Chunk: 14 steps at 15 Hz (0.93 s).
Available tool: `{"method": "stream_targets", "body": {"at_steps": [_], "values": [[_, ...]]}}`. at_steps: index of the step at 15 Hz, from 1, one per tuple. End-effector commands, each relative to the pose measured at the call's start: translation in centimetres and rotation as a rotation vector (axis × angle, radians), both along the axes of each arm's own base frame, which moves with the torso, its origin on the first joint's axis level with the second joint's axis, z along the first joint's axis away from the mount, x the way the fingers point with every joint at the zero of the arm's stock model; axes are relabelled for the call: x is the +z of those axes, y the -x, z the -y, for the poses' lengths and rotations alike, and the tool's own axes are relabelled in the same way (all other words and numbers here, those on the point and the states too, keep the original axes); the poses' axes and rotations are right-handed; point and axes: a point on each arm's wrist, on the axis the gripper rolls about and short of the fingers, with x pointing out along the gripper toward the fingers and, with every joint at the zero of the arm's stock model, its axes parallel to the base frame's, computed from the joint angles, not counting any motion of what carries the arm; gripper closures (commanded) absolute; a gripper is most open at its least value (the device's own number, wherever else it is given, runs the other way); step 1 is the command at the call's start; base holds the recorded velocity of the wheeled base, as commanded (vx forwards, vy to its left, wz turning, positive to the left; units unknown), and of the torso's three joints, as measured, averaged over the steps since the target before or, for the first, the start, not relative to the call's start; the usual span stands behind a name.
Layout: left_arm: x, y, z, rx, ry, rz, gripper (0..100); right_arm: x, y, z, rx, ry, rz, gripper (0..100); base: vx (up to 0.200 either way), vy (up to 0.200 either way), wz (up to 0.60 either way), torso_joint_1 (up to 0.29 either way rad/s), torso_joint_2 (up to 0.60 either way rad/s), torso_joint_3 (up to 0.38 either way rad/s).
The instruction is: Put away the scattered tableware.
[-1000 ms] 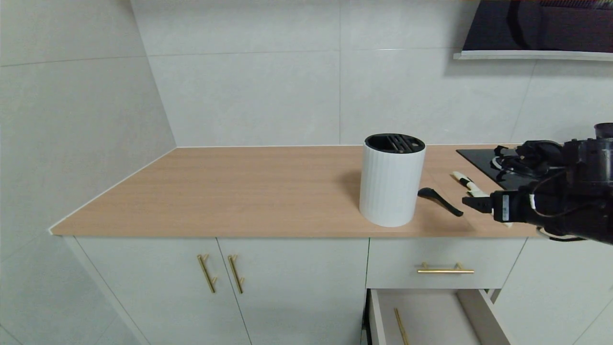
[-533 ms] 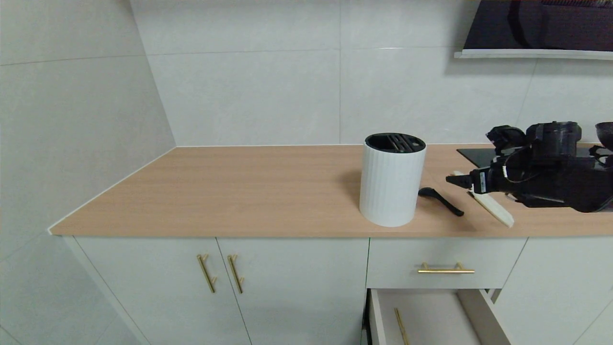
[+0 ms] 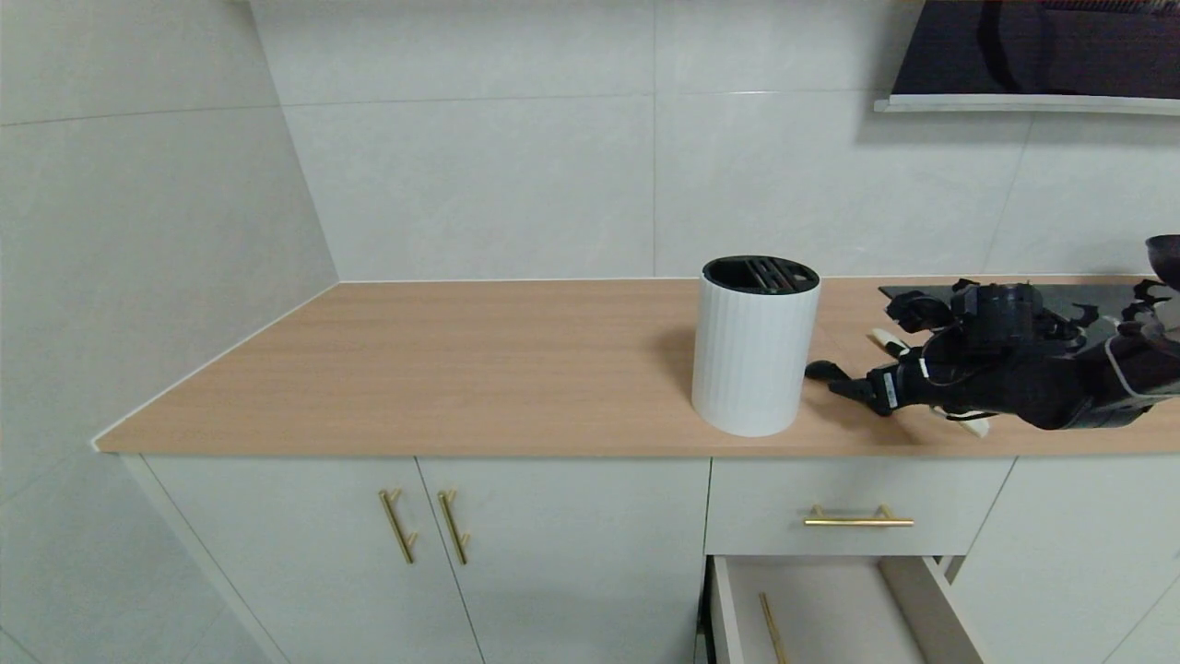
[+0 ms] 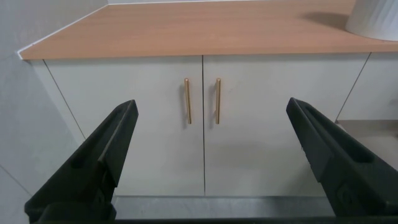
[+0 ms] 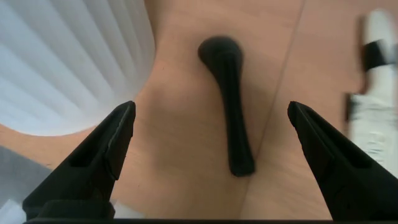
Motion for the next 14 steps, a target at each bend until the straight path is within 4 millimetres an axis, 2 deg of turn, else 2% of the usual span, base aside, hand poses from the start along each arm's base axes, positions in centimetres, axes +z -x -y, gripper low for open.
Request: {"method": "stream_targets", "body": {"at_steps": [1, 8, 14], "values": [[0.0, 0.0, 0.0, 0.0, 0.0, -0.001, 0, -1.8, -1.1, 0.1, -0.003, -0.001, -0.023, 0, 0.0, 0.0, 0.0, 0.0, 0.0, 0.0], [0.0, 0.0, 0.0, 0.0, 0.0, -0.001, 0, -4.0, -3.4, 1.6, -0.047, -0.02, -0.026, 0, 0.0, 0.0, 0.0, 0.0, 0.0, 0.0], [0.0, 0.0, 0.0, 0.0, 0.0, 0.001, 0, -4.3, -3.5, 1.8, -0.055, -0.019, -0.028, 0, 0.0, 0.0, 0.0, 0.0, 0.0, 0.0]]}}
